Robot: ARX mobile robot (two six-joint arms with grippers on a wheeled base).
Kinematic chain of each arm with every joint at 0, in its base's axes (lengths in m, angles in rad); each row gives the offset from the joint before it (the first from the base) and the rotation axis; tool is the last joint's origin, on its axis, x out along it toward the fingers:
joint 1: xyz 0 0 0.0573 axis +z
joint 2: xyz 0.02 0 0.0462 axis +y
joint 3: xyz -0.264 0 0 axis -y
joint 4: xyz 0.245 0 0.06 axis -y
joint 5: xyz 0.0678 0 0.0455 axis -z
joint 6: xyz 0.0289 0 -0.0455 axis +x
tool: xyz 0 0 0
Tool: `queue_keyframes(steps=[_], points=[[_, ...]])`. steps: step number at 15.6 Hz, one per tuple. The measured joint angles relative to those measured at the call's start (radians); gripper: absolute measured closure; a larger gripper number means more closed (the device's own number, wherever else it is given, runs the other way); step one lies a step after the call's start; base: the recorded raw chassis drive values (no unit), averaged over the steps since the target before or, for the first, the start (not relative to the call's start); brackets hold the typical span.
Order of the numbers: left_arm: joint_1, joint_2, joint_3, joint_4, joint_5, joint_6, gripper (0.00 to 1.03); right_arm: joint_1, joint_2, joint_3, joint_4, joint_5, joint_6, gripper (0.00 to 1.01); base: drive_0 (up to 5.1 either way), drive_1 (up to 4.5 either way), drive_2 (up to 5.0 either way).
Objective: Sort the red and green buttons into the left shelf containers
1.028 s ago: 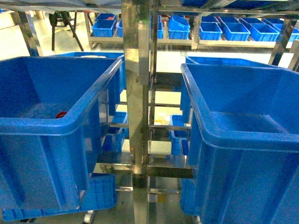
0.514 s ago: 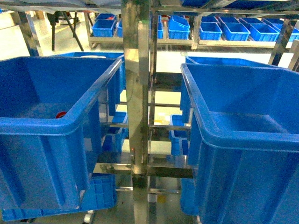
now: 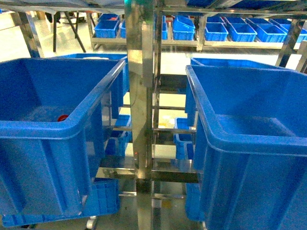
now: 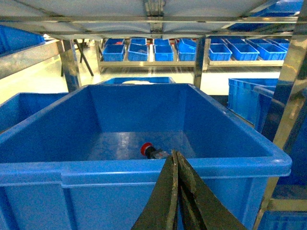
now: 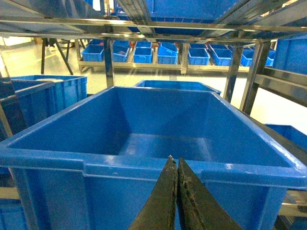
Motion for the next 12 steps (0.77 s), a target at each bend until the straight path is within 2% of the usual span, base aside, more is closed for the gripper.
queue_keyframes(steps=[3, 5, 10, 11, 12], points=[[0.0, -0.048, 0.0, -0.047, 0.002, 0.0, 1.01, 0.0, 0.0, 0.0, 0.002, 0.0, 0.0, 0.99, 0.0, 0.0, 0.0], [0.0, -0.204, 0.0, -0.238, -0.002, -0.002, 1.01, 0.0, 0.0, 0.0, -0.003, 0.001, 0.0, 0.99, 0.0, 0.0, 0.0], [0.001, -0.212, 0.001, -0.227, 0.002, -0.002, 1.01, 0.0, 0.0, 0.0, -0.003, 0.001, 0.0, 0.99, 0.0, 0.0, 0.0], [0.001, -0.212, 0.001, -0.229, 0.002, -0.002, 1.01, 0.0, 0.0, 0.0, -0.003, 0.001, 0.0, 0.93, 0.0, 0.0, 0.0], [0.001, -0.212, 0.001, -0.227, 0.002, -0.002, 0.93, 0.0, 0.0, 0.0, -0.003, 0.001, 0.0, 0.8, 0.0, 0.0, 0.0]])
